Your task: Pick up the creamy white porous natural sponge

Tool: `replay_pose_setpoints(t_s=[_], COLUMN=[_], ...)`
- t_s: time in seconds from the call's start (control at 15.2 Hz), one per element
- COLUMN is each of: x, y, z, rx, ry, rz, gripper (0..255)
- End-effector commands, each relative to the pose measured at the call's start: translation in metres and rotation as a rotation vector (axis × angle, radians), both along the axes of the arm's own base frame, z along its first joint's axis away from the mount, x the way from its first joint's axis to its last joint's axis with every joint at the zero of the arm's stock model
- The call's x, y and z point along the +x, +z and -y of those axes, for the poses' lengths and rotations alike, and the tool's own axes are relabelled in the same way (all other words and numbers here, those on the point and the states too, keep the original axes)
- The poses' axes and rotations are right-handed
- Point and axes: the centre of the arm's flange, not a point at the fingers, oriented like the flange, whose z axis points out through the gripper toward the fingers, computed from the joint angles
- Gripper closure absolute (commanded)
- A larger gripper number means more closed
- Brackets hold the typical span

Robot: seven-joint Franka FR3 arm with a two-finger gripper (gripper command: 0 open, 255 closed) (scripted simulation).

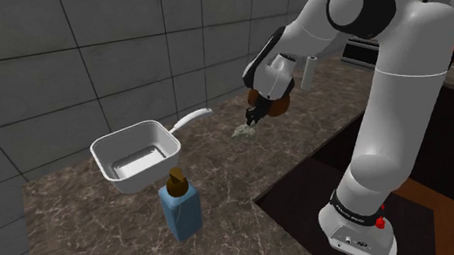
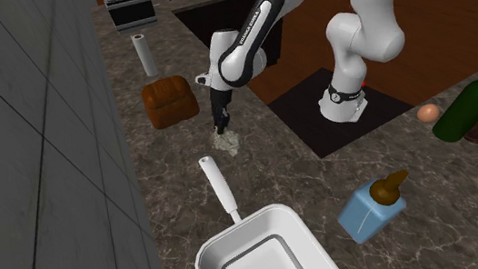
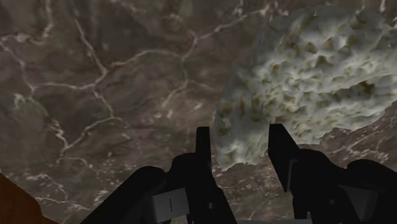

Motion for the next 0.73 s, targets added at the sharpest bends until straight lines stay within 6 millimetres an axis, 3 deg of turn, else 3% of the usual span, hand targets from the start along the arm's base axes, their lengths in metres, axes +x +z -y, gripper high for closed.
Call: replay_pose_setpoints(t_s=[0.0,0.53,0.66], x=[0.001,0.001,0.001], y=[0.01,0.053,0.053], z=[0.0,0.0,0.0], rx=[0.0,0.0,0.0], ry=[0.0,0.0,0.0], rz=[-0.001,-0.001,-0.001], gripper=[255,255,255])
